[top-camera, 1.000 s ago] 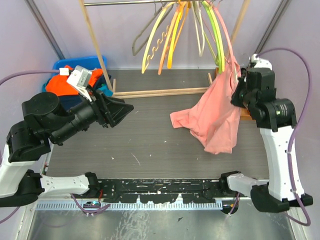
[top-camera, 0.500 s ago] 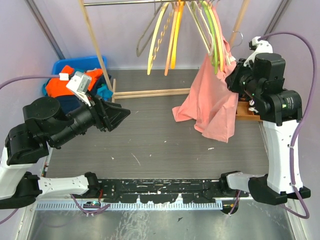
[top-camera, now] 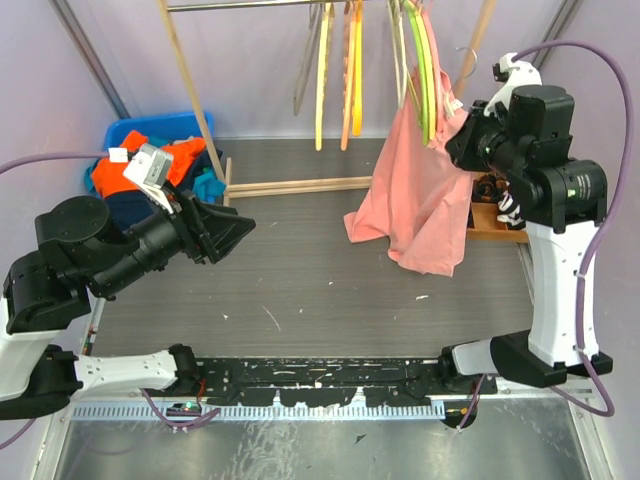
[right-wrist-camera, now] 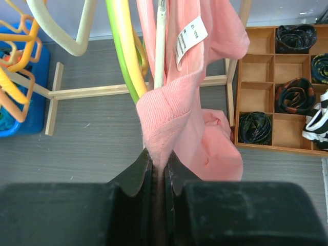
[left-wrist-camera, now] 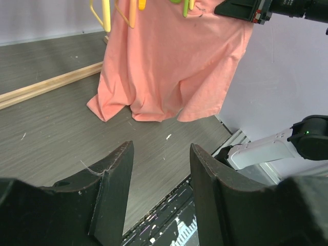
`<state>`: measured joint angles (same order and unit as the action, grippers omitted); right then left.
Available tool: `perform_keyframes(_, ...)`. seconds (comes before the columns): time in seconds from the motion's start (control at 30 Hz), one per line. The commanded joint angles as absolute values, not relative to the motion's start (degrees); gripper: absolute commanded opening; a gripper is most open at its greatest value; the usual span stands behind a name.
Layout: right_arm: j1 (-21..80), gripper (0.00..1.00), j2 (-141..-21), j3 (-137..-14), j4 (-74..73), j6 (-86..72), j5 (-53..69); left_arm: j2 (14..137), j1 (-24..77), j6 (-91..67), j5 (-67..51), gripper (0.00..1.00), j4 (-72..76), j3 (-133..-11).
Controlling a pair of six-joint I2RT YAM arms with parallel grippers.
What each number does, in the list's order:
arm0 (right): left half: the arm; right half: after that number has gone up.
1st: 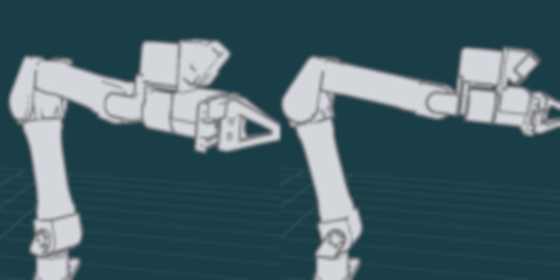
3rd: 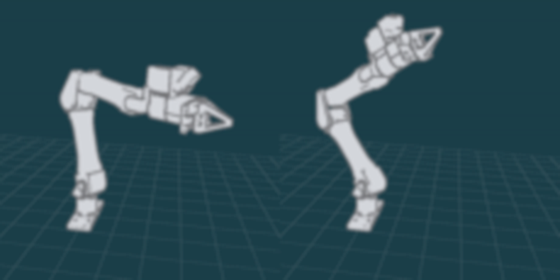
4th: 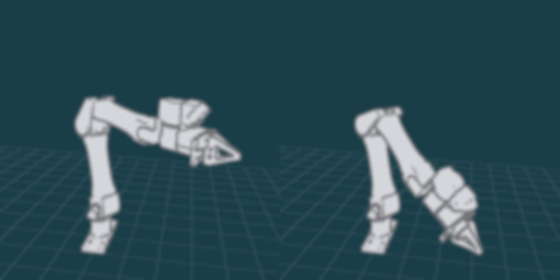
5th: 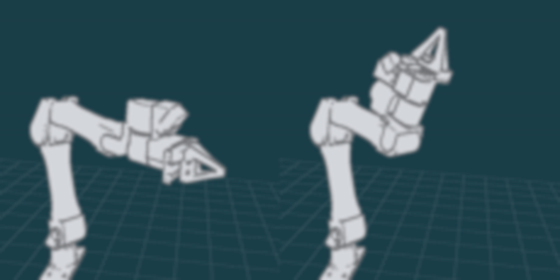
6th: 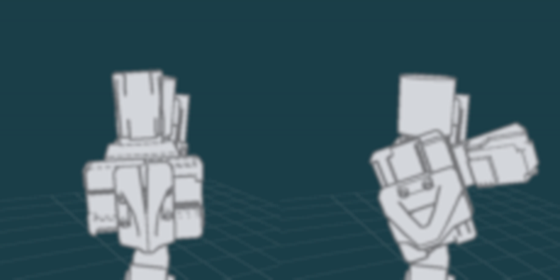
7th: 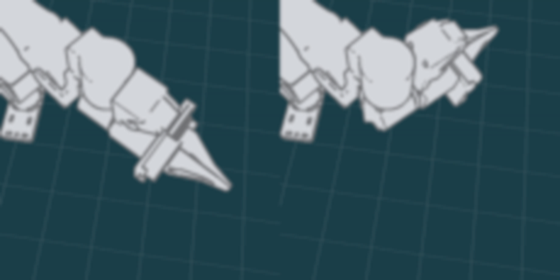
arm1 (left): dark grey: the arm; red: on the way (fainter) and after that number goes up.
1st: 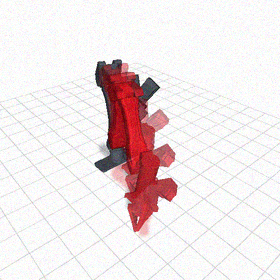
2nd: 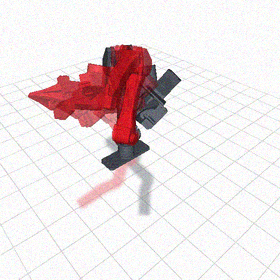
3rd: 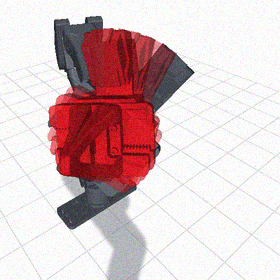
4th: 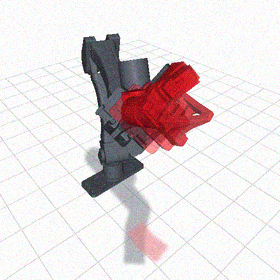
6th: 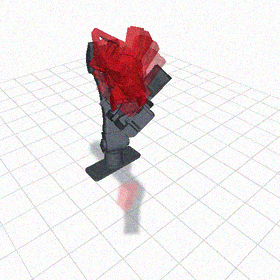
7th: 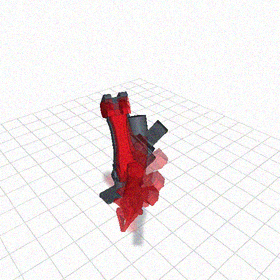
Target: Place the t-shirt on the hanger
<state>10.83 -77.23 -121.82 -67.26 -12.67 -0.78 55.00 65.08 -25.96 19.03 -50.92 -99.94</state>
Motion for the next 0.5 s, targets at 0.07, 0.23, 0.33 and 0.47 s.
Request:
perform_keyframes(0.07, 11.1, 0.01, -80.2, -129.5, -54.9, -7.8, -5.4, 54.5, 65.0, -26.7, 20.1, 0.55, -52.2, -99.6)
perform_keyframes(0.23, 11.0, 0.01, -80.6, -129.1, -52.7, -5.4, -2.5, 54.0, 65.1, -26.9, 20.8, 0.55, -52.7, -99.0)
perform_keyframes(0.33, 11.1, 0.01, -79.1, -125.3, -51.2, -5.1, 0.3, 53.8, 65.0, -26.8, 21.1, 0.55, -52.7, -98.8)
perform_keyframes(0.47, 11.0, 0.01, -75.7, -118.6, -48.6, -6.2, 7.0, 54.2, 65.1, -26.9, 20.8, 0.55, -52.8, -98.7)
